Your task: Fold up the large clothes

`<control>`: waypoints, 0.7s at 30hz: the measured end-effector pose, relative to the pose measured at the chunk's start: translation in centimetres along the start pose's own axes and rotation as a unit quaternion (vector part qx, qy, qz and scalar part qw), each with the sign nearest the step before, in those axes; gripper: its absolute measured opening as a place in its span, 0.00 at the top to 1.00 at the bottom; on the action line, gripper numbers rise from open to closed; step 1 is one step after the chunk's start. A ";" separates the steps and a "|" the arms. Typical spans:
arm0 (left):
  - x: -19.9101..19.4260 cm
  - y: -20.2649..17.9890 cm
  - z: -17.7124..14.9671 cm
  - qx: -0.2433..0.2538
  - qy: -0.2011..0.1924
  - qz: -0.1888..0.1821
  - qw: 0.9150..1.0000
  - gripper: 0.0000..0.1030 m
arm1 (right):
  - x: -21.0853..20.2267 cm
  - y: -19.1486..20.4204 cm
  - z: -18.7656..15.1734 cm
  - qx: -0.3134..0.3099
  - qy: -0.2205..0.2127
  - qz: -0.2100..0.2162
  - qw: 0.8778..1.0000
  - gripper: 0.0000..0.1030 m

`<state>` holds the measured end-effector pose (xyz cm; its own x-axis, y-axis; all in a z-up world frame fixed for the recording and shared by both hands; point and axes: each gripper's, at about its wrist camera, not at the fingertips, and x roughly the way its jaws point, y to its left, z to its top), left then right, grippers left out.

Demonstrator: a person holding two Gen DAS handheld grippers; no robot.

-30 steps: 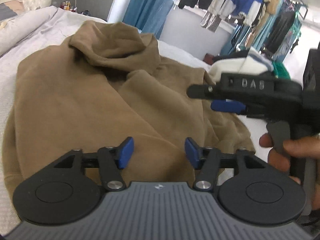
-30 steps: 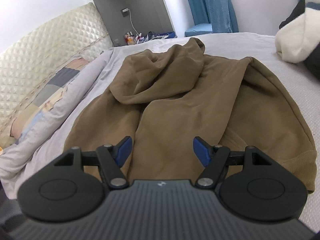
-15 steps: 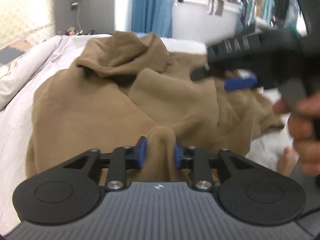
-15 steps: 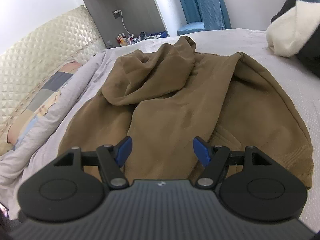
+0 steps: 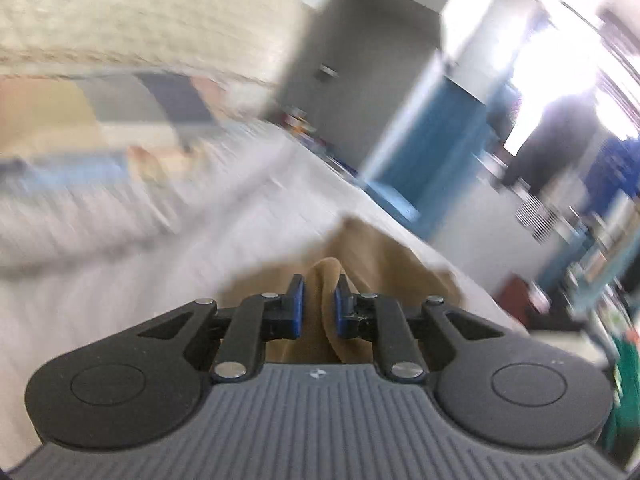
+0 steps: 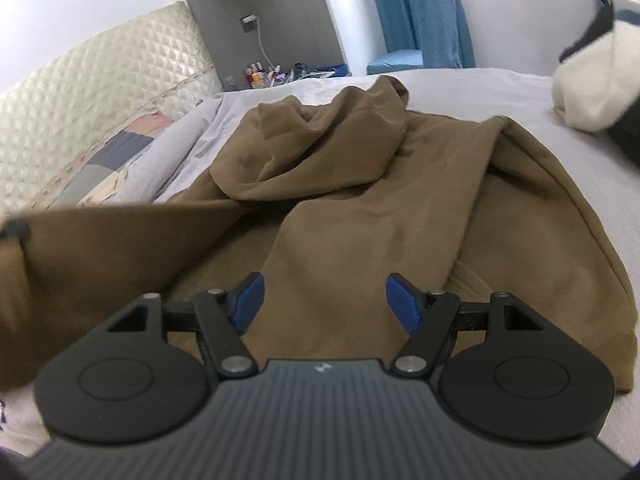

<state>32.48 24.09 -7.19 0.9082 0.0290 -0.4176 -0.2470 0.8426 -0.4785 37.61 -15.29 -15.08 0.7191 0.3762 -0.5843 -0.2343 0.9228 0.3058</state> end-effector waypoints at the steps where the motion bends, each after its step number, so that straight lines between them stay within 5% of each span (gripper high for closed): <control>1: 0.9 1.2 2.0 -0.009 -0.007 0.012 1.000 0.83 | 0.3 0.3 0.1 -0.006 -0.004 0.003 1.000 0.32; 9: 10.3 11.0 13.5 -0.023 -0.045 0.190 0.981 0.83 | 3.5 2.7 0.7 -0.051 -0.004 0.034 0.998 0.32; 14: 16.9 16.5 14.5 -0.044 -0.004 0.248 0.968 0.83 | 5.9 4.1 0.7 -0.072 0.017 0.044 0.996 0.32; 21: 21.8 20.6 13.2 -0.054 0.040 0.272 0.960 0.83 | 8.7 4.9 0.0 -0.092 0.046 0.047 0.994 0.33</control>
<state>51.62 49.18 -15.93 0.6067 0.4052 -0.6839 -0.7153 0.6536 -0.2474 42.72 -7.54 -18.63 0.6278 0.4589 -0.6287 -0.4182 0.8801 0.2249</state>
